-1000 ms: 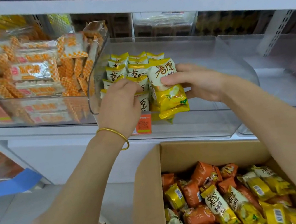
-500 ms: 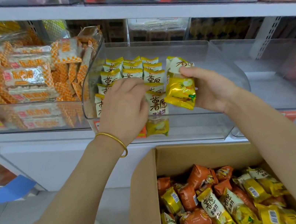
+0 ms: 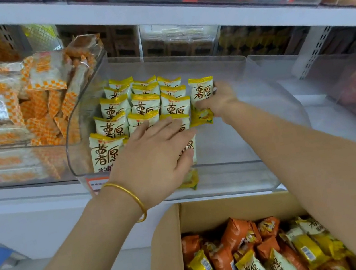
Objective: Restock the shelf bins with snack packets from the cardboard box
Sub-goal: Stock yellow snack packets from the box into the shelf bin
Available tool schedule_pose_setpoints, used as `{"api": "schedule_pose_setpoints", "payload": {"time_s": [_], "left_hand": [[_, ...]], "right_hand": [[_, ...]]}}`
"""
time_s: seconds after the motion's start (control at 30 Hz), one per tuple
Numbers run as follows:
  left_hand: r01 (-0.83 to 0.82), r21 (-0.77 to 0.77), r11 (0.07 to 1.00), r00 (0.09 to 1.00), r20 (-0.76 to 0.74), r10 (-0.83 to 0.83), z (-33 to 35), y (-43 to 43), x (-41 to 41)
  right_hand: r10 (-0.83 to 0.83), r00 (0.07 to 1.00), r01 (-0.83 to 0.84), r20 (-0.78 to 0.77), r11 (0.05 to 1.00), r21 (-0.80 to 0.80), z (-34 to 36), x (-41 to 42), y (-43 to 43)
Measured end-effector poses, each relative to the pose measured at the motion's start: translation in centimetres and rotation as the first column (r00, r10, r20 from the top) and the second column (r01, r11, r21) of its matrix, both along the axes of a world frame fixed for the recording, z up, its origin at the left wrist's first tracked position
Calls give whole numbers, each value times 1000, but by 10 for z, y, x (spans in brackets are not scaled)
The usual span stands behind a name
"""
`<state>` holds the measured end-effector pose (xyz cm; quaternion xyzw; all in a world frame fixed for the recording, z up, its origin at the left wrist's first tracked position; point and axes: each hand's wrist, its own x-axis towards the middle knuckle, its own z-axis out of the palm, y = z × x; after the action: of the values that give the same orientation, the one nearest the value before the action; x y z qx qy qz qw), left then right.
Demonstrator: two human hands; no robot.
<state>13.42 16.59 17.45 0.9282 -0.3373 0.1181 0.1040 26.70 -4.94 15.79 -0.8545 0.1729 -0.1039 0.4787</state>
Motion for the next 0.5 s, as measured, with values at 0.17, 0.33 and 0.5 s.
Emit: {"api": "schedule_pose_setpoints", "payload": {"time_s": [0.17, 0.33, 0.5], "left_hand": [[12, 25, 1000, 997, 74, -14, -4, 0, 4], [-2, 21, 1000, 995, 102, 0, -8, -1, 4], [-9, 12, 1000, 991, 133, 7, -10, 0, 4]], "right_hand": [[-28, 998, 33, 56, 996, -86, -5, 22, 18], [-35, 997, 45, 75, 988, -148, -11, 28, 28], [-7, 1000, 8, 1, 994, -107, 10, 4, 29]]}}
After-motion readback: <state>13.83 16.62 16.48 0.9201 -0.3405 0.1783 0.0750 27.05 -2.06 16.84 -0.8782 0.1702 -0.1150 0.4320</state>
